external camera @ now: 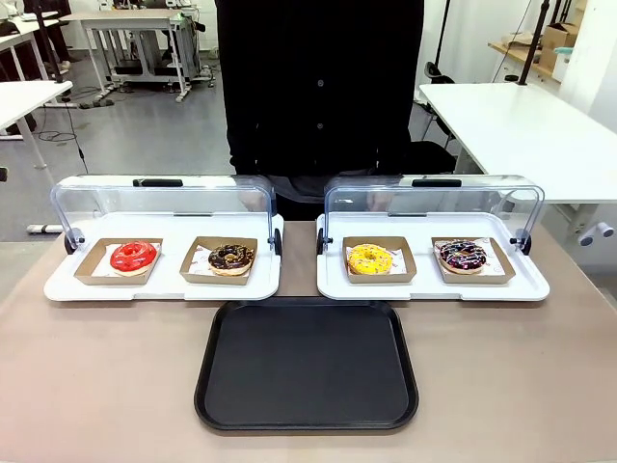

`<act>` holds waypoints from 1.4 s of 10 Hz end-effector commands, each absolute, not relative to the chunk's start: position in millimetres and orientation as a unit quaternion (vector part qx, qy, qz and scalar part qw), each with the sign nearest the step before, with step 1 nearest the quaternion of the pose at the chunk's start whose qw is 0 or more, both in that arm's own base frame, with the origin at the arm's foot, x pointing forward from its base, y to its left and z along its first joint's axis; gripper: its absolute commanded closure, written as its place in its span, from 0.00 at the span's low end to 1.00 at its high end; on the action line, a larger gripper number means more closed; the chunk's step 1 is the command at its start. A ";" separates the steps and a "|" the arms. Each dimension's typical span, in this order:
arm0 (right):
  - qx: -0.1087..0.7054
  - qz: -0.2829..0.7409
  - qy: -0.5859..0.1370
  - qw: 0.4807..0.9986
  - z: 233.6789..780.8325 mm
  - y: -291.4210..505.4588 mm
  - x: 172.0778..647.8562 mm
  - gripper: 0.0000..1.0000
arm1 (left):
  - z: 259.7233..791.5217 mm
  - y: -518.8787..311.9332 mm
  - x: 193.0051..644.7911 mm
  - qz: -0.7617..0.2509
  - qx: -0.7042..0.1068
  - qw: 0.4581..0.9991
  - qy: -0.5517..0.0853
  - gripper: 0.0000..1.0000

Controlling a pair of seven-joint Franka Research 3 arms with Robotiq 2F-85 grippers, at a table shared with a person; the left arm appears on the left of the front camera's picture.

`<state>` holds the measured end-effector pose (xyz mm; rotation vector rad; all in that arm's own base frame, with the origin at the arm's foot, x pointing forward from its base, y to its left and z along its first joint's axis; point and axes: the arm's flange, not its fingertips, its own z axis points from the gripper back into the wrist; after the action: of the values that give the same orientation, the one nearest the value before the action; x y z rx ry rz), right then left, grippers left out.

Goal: Move the fourth donut from the left to the tray.
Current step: Pick up the Paper togo box containing the Donut indicated by the person and place it on the Handle tray.

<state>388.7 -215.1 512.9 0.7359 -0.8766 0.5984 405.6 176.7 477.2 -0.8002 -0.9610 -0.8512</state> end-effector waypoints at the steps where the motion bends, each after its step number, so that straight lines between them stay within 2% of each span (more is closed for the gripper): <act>1: 0.343 0.286 -0.425 0.787 512.7 -214.7 391.1 0.00 | 479.5 178.3 405.6 -0.387 -0.368 0.727 -0.432 0.00; 14: 0.343 0.286 -0.425 0.787 512.7 -214.7 391.1 0.00 | 479.5 178.3 405.6 -0.387 -0.368 0.727 -0.432 0.00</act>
<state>388.8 -215.1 512.5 0.7366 -0.8761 0.5989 405.5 176.8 477.2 -0.8002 -0.9610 -0.8511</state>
